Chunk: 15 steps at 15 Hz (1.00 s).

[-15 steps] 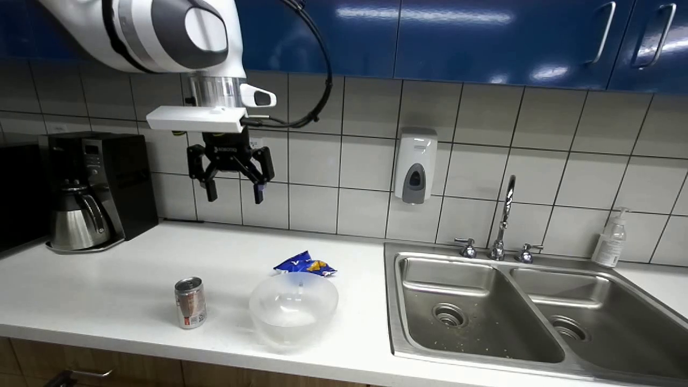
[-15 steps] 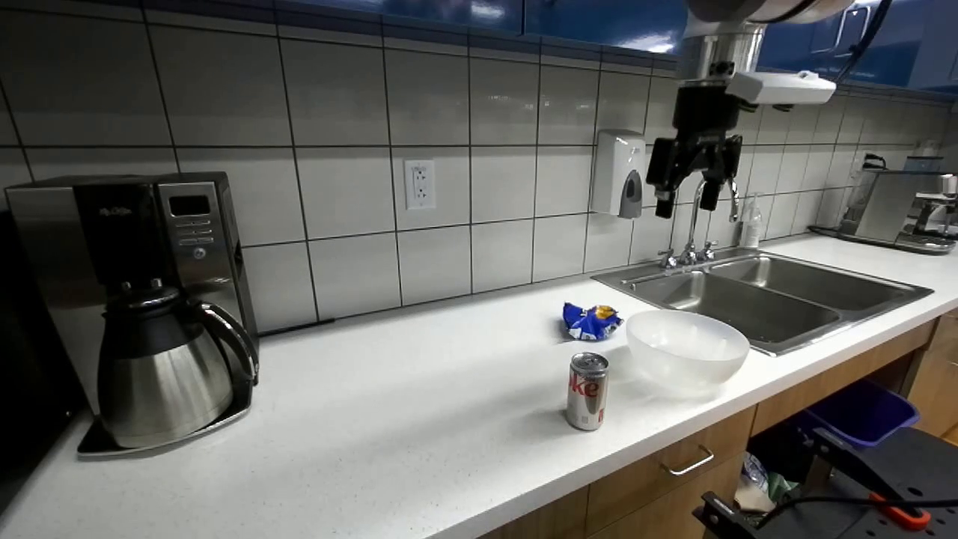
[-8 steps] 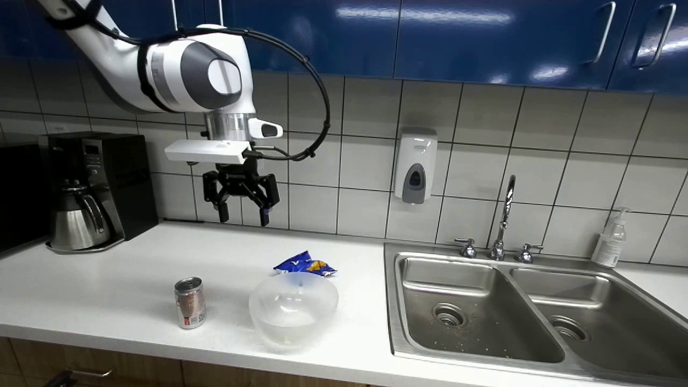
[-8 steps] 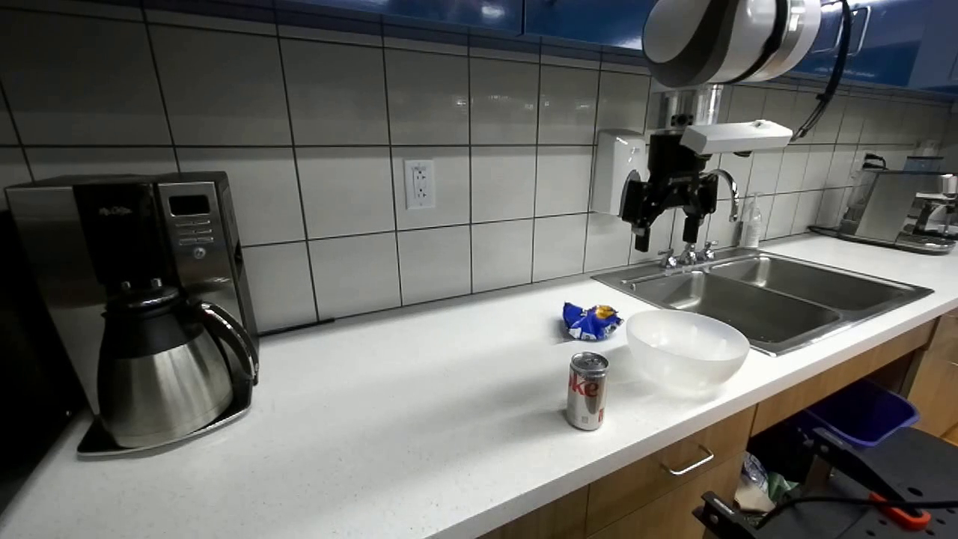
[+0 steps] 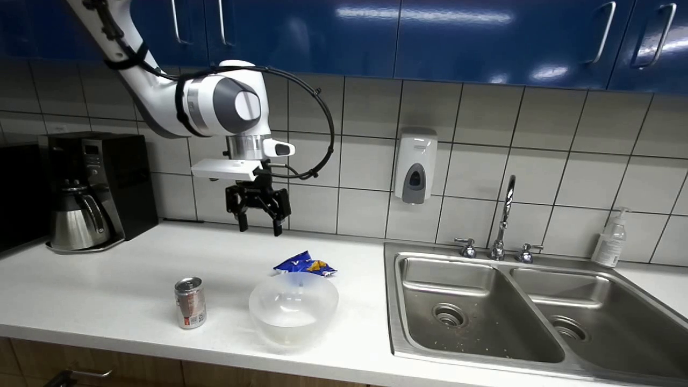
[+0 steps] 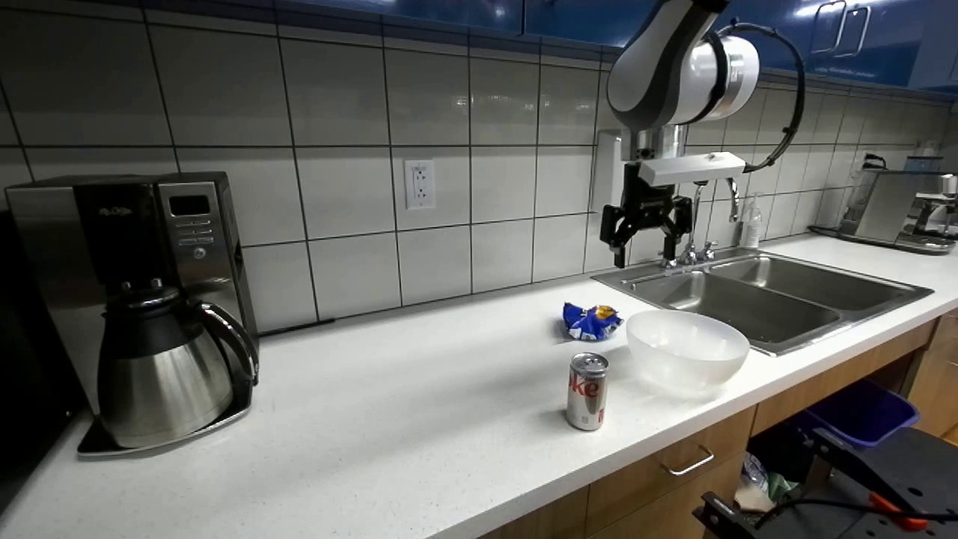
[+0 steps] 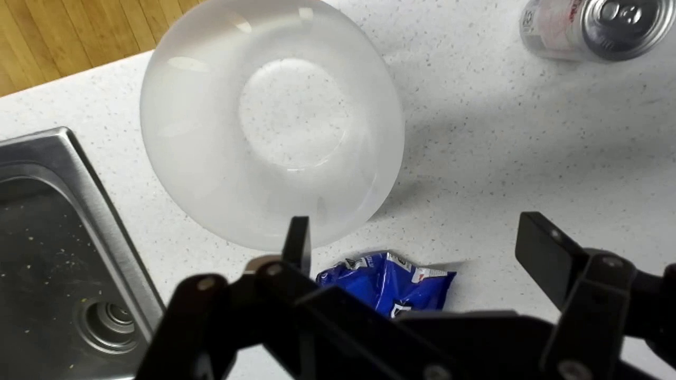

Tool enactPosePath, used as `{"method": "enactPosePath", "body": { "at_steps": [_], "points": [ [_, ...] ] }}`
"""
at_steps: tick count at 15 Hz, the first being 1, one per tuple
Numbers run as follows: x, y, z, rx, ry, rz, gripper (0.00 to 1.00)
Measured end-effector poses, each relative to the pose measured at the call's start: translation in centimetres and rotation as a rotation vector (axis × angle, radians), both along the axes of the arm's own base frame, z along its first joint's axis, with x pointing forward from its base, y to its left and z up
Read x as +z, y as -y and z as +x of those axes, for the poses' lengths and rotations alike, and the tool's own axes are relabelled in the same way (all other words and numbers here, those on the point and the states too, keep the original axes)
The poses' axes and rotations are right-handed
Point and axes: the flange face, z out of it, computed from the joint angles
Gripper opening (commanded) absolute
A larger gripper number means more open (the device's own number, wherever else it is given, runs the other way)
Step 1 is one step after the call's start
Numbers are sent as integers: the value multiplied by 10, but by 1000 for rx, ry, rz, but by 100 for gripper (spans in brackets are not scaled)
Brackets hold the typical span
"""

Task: Pick up the blue packet of doritos and put it in the clear bowl

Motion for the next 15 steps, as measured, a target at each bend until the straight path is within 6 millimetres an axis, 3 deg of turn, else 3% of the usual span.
{"method": "enactPosePath", "body": {
  "at_steps": [8, 15],
  "points": [
    [-42, 21, 52, -161, -3, -36, 100],
    [-64, 47, 85, -364, 22, -64, 100]
  ]
}}
